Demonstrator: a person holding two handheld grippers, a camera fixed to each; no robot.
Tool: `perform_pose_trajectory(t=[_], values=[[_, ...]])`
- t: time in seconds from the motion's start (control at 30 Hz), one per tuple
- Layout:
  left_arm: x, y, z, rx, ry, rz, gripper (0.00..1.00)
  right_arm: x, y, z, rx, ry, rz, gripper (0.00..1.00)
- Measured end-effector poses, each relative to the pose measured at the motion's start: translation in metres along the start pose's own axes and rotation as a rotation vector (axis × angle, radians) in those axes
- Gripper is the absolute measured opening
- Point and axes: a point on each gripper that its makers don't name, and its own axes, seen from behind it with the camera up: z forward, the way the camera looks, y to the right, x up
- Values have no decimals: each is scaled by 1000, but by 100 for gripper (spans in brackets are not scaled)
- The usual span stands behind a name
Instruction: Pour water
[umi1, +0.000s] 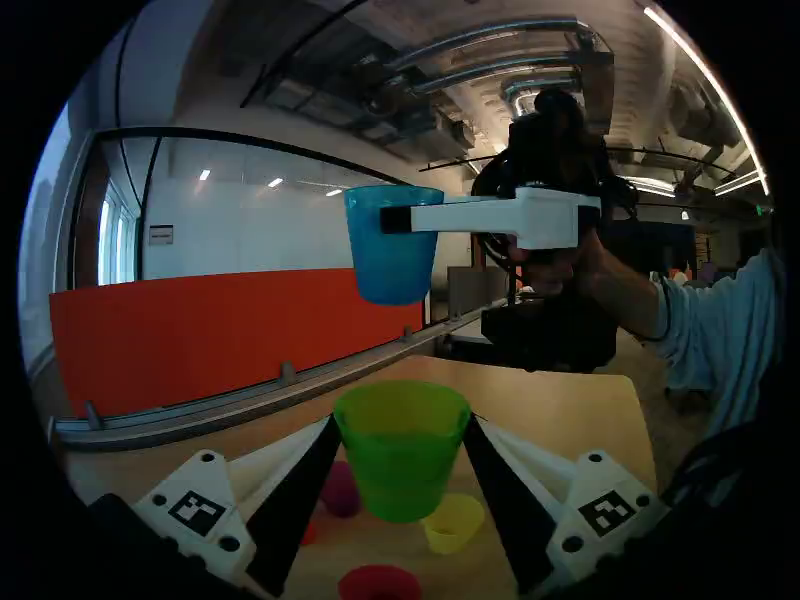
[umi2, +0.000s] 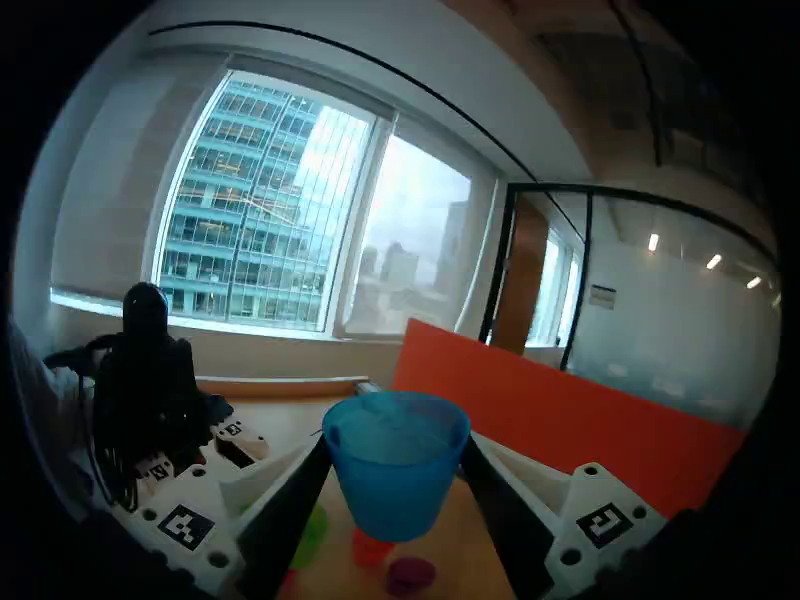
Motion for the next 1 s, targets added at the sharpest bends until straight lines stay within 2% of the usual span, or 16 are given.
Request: perform_pose_trajectory(t=[0.1, 0.5, 1.0], values=[[0, 0, 0, 2, 1, 0, 86, -1, -2, 0, 15, -5, 54, 90], [4, -3, -5, 10, 4, -1, 87, -1, 3, -4, 0, 0, 89, 90], [4, -12, -25, 49, -4, 6, 86, -15, 30, -38, -69, 5, 106, 90]])
